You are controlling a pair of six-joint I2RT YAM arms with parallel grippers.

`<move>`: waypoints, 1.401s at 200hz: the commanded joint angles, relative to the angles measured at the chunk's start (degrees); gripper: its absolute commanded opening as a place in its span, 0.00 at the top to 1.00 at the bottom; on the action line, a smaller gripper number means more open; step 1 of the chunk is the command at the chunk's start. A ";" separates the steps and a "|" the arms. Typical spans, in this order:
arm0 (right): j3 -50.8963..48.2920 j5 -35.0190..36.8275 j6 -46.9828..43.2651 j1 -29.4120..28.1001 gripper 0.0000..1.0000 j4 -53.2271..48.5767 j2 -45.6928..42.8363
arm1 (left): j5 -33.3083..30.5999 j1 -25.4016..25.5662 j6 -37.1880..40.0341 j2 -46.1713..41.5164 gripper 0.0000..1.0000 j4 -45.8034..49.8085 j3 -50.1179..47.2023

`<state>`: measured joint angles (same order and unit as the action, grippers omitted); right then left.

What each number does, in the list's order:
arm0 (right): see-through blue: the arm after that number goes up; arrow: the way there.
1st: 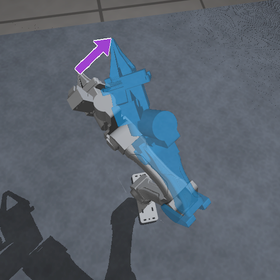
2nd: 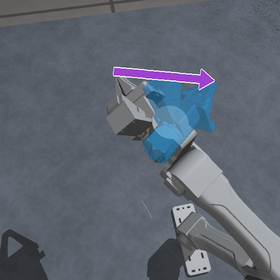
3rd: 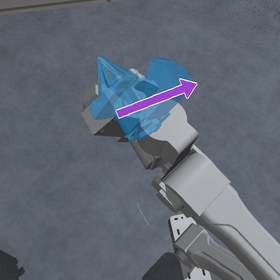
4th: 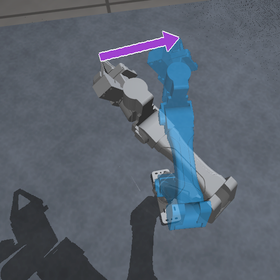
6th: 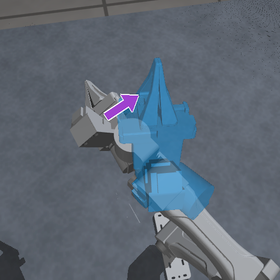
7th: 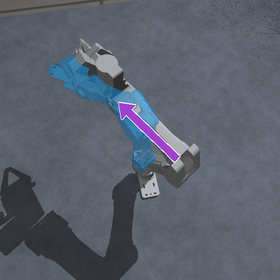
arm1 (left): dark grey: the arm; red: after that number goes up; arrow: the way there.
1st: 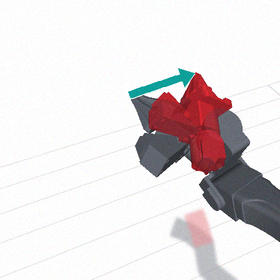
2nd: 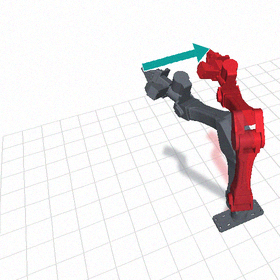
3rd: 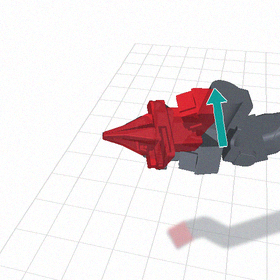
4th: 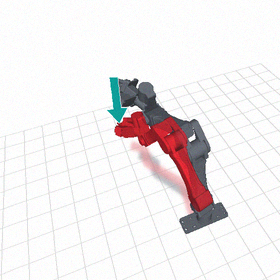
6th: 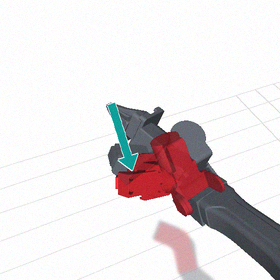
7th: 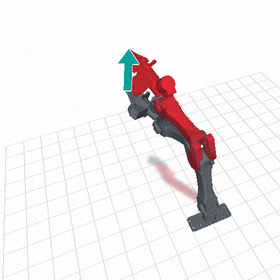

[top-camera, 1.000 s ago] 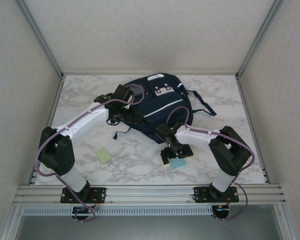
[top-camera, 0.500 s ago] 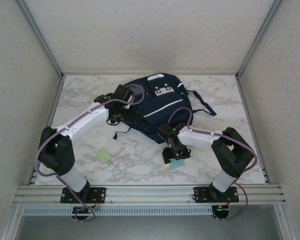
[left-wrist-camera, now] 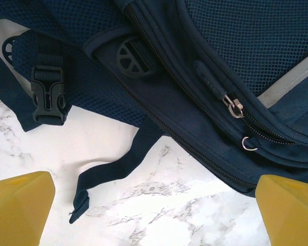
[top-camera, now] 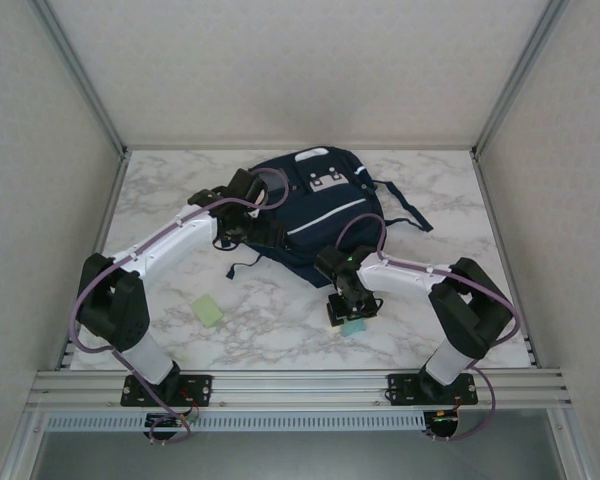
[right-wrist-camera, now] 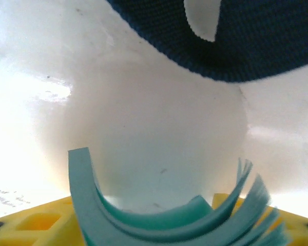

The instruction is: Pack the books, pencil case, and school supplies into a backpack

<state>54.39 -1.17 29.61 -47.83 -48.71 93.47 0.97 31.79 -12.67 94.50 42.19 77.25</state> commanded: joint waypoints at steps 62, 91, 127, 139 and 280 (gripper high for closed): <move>1.24 -1.68 -0.49 10.15 0.49 -3.89 -15.40 | -5.50 2.83 5.69 -2.33 0.00 -1.96 0.16; 2.36 -3.41 -2.49 17.59 0.48 -3.61 -20.86 | -7.37 6.19 9.14 -1.08 0.00 -1.02 2.89; 4.17 -1.25 -2.96 25.15 0.47 -0.06 -20.68 | -6.73 9.09 12.32 3.77 0.00 -3.64 7.73; 4.57 -1.21 -2.21 26.90 0.47 2.10 -19.96 | -6.13 9.80 13.17 6.52 0.00 -4.27 10.12; 4.78 -3.87 -0.29 31.83 0.47 5.60 -19.62 | -3.61 13.81 16.68 25.00 0.12 0.33 27.68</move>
<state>60.36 -4.56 28.95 -16.47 -42.61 76.16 -2.85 45.54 3.07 117.36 40.14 101.25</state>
